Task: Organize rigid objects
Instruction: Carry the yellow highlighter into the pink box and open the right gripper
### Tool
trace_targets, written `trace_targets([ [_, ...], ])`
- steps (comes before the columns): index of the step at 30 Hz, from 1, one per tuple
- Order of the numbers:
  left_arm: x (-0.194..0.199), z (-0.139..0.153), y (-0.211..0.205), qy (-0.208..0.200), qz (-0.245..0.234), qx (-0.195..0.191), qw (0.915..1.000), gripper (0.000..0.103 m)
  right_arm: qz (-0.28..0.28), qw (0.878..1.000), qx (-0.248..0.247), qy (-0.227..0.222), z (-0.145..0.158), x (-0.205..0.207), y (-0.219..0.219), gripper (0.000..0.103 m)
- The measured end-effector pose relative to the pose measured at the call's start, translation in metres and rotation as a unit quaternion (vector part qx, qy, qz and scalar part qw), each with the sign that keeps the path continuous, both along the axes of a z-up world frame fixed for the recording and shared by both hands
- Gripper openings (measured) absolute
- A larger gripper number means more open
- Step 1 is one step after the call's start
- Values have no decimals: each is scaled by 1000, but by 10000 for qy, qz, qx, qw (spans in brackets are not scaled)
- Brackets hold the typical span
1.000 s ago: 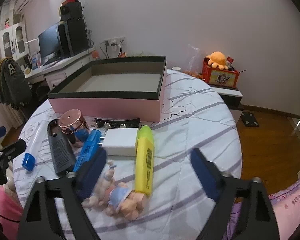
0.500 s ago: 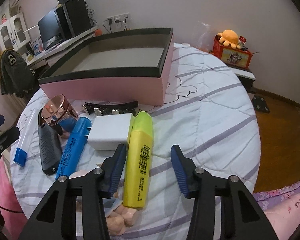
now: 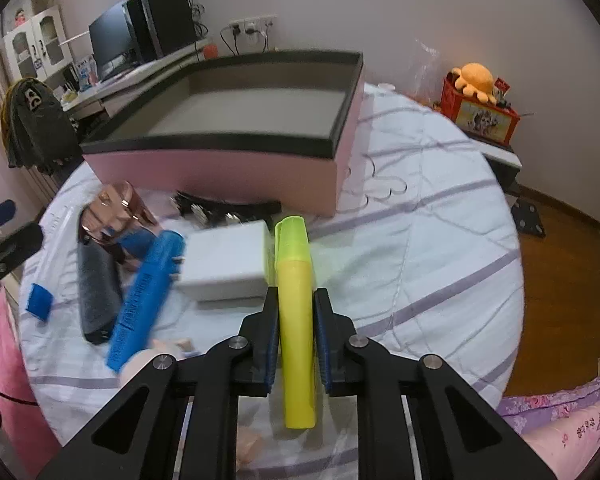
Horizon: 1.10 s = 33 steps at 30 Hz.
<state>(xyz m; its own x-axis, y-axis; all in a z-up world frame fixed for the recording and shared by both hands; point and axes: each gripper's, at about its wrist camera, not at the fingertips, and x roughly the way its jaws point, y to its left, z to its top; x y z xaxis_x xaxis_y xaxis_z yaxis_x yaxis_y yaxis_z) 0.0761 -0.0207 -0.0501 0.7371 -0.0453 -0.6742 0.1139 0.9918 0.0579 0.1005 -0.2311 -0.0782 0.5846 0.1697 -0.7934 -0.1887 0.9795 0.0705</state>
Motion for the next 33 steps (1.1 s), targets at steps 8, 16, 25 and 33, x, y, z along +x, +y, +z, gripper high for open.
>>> trace_targets([
  [8, 16, 21, -1, -217, -8, -78, 9997, 103, 201, 9974, -119, -685, 52, 22, 19, 16],
  [16, 51, 29, 1, -237, 127, -42, 9996, 103, 320, 9973, -174, -631, 50, 94, 41, 16],
  [25, 68, 17, 0, -69, 214, 7, 9997, 103, 294, 9988, -231, -330, 22, 130, 41, 16],
  [33, 63, 17, -5, -48, 259, 54, 9996, 103, 272, 9976, -144, -625, 36, 108, 36, 16],
])
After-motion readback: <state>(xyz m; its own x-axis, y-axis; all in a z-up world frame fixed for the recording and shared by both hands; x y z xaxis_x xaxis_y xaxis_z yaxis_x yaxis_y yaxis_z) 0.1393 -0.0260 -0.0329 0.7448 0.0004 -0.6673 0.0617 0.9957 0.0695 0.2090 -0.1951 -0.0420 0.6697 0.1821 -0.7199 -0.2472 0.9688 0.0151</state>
